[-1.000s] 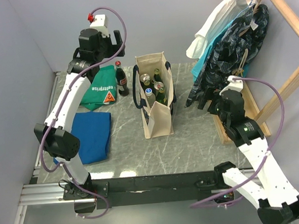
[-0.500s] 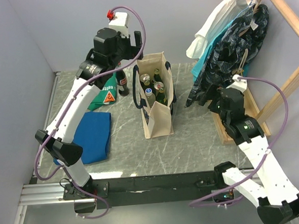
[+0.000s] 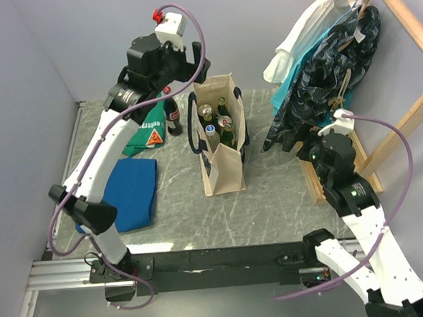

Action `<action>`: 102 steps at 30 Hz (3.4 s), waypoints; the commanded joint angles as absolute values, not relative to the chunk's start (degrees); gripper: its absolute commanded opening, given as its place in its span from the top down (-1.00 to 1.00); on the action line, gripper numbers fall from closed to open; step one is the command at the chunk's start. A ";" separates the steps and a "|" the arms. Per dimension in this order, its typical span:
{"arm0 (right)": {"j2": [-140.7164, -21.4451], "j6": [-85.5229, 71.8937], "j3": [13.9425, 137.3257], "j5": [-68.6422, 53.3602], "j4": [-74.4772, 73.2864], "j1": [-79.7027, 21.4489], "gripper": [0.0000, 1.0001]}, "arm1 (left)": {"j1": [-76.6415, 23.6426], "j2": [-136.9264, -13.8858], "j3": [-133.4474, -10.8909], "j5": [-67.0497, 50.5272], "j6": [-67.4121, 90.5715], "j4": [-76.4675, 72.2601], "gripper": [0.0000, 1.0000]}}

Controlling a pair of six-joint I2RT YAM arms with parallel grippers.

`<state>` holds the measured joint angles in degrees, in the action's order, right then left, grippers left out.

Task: Take the beverage out of the canvas bag
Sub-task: Adjust the canvas bag at the center of the board.

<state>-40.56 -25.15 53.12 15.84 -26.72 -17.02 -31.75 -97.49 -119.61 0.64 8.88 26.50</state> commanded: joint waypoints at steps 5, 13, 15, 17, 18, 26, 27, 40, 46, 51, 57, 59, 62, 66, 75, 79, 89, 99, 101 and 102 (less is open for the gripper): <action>-46.22 -21.53 56.16 15.82 -29.18 -17.49 -1.00 | -33.04 -105.55 -126.47 -6.75 8.18 34.01 -0.93; -49.39 -20.39 57.83 14.77 -28.74 -17.31 -1.00 | -37.34 -107.05 -125.25 -10.64 7.21 39.90 -0.93; -49.83 -19.95 57.83 13.71 -28.22 -17.40 -1.00 | -38.75 -105.74 -121.58 -9.24 6.59 39.99 -0.93; -49.75 -19.08 57.48 12.75 -26.99 -17.49 -1.00 | -40.86 -103.73 -118.40 -8.09 6.15 39.11 -0.93; -49.66 -18.81 57.31 11.53 -26.63 -17.40 -1.00 | -41.48 -103.19 -115.69 -7.65 6.07 38.85 -0.93; -53.25 -17.49 61.25 2.12 -24.78 -17.40 -1.00 | -42.98 -99.41 -108.20 -5.10 7.91 36.57 -0.93; -53.70 -17.40 62.39 1.41 -24.79 -17.49 -1.00 | -42.98 -99.06 -107.32 -4.84 8.08 36.30 -0.93; -57.92 -19.34 63.89 -3.16 -23.20 -19.16 -1.00 | -44.64 -92.29 -100.29 -6.59 9.58 37.70 -0.93; -61.43 -19.60 66.09 -5.10 -22.06 -21.53 -1.00 | -45.26 -88.60 -96.42 -2.21 10.37 35.69 -0.93; -63.10 -19.95 67.85 -4.66 -22.67 -25.22 -1.00 | -45.26 -87.01 -94.40 2.45 11.07 33.23 -0.93; -63.54 -20.39 67.06 -3.43 -23.82 -28.74 -1.00 | -45.26 -86.75 -93.78 5.80 11.60 31.91 -0.93; -63.90 -20.13 66.45 -1.86 -24.78 -29.53 -1.00 | -45.26 -87.01 -94.13 6.59 11.51 31.91 -0.93; -64.25 -20.04 65.40 -0.09 -26.10 -30.06 -1.00 | -45.26 -87.36 -94.39 7.21 11.43 31.73 -0.93; -64.16 -19.17 63.90 1.84 -26.98 -30.15 -0.73 | -45.26 -87.71 -94.48 6.77 11.25 31.29 -0.93; -62.67 -18.55 60.47 -1.13 -27.25 -30.15 -0.22 | -45.26 -88.77 -95.10 5.45 11.16 30.94 -0.93; -61.53 -17.58 58.72 -5.62 -27.07 -30.15 0.17 | -45.26 -89.56 -95.54 4.92 11.08 30.85 -0.93; -59.59 -14.24 55.02 -14.68 -29.18 -30.50 0.25 | -45.26 -91.41 -96.33 3.16 10.55 30.94 -0.93; -63.19 -12.48 55.02 -13.01 -32.17 -30.59 0.22 | -45.26 -94.21 -97.99 2.72 10.02 31.81 -0.93; -64.15 -12.22 55.54 -12.40 -32.96 -30.50 0.18 | -45.26 -94.57 -98.26 2.72 9.93 31.99 -0.93; -64.16 -12.74 55.81 -11.09 -33.05 -30.59 0.17 | -45.26 -94.74 -98.61 2.81 9.84 31.99 -0.93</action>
<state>-62.37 -14.06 55.90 -10.76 -24.95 -29.76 -45.21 -94.24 -95.29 3.68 10.61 33.26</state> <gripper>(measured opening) 0.405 0.966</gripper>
